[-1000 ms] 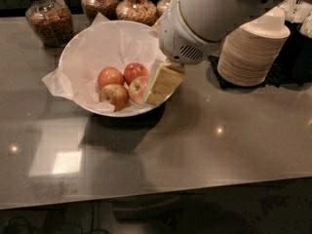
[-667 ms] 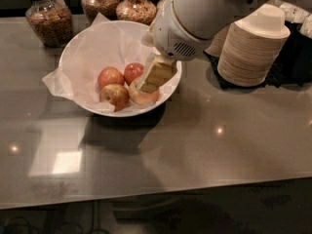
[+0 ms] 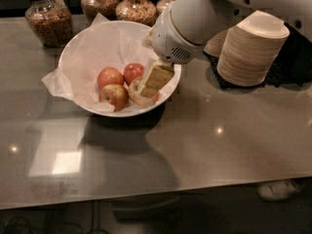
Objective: Pick apple from white bowl
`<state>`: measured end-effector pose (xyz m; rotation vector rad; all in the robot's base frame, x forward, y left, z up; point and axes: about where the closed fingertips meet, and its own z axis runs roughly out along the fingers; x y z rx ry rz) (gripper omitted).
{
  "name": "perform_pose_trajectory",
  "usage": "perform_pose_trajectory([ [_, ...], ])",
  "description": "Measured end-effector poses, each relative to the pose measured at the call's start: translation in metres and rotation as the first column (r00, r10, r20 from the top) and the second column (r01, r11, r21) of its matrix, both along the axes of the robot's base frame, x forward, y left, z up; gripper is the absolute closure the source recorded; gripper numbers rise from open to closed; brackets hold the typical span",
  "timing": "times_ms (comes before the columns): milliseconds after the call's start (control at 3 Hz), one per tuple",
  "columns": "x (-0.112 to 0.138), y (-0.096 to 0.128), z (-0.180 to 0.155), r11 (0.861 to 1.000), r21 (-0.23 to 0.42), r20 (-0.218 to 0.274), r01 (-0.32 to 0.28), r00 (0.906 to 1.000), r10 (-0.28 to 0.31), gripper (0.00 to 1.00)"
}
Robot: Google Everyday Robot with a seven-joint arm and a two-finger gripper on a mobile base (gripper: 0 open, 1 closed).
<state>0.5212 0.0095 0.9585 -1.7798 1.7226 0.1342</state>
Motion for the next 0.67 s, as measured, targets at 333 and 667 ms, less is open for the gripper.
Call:
perform_pose_trajectory([
  [333, 0.008, 0.002, -0.014, 1.000, 0.007, -0.028, -0.005, 0.9996, 0.005, 0.24],
  [667, 0.018, 0.002, -0.020, 1.000, 0.012, -0.037, -0.001, 0.9993, 0.001, 0.25],
])
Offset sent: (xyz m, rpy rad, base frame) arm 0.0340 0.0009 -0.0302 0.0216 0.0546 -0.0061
